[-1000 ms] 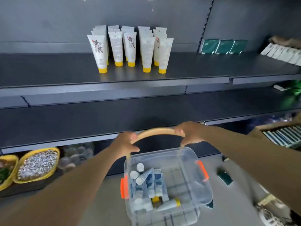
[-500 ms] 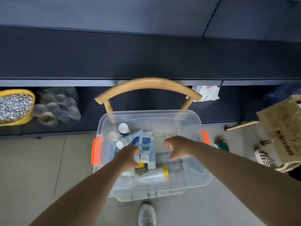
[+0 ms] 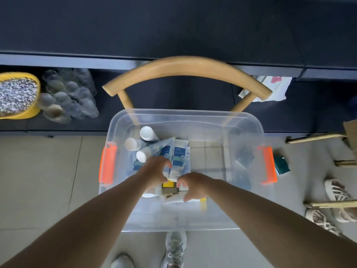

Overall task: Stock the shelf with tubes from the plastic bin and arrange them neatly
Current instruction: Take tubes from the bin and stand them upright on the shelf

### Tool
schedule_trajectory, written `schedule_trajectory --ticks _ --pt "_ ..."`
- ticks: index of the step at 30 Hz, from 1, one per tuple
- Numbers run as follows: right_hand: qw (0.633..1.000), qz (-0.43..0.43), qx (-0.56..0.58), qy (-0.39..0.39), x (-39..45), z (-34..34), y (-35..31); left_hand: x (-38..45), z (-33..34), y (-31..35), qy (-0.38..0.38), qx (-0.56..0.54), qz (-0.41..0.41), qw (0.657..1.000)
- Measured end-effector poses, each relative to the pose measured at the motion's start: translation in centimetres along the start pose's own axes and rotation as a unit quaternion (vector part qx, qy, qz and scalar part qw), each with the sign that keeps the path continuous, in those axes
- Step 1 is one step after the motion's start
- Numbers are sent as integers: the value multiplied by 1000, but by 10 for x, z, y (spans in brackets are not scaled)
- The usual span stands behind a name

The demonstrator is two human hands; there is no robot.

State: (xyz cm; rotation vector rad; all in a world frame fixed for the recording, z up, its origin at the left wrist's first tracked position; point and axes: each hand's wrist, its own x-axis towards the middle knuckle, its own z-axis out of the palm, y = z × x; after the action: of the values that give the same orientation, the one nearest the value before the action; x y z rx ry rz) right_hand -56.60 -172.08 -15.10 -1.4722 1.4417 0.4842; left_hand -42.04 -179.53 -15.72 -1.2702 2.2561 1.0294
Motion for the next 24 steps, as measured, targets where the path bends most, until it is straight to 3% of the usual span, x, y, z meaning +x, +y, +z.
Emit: schedule_trajectory --ticks 14,24 --pt "994 -79 -71 -32 25 17 -22 6 -9 -14 -5 -5 17 1000" --pt "944 -156 -269 -111 51 23 -38 12 -17 -4 37 -40 21 998"
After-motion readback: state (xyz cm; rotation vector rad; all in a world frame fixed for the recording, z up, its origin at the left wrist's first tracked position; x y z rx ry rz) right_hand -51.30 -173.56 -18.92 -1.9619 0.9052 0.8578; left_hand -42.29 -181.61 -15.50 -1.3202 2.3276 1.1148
